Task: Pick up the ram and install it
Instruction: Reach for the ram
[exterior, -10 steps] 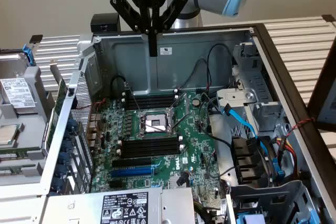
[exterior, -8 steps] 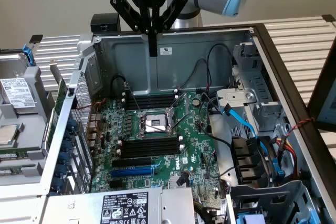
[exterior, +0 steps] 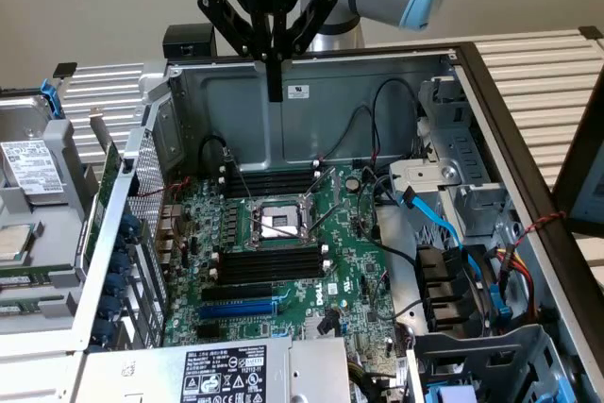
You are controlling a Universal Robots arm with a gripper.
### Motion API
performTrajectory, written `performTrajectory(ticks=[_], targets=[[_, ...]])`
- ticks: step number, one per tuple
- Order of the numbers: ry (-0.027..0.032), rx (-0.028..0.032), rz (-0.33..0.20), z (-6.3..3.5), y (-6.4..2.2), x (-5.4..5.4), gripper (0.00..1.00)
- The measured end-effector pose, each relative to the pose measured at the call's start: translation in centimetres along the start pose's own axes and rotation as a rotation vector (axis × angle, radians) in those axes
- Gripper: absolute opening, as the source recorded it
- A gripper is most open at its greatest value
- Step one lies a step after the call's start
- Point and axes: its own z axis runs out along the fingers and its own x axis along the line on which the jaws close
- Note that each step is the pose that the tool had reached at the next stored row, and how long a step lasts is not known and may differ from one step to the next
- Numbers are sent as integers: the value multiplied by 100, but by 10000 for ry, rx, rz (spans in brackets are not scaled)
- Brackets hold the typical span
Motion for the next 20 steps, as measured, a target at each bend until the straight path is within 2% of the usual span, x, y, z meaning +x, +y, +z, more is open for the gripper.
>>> performTrajectory(ticks=[4, 8, 20], targets=[[-1, 0, 6, 0, -2, 11, 10], [-1, 0, 10, -2, -9, 100, 10], [-2, 0, 20, -14, -59, 613, 10]])
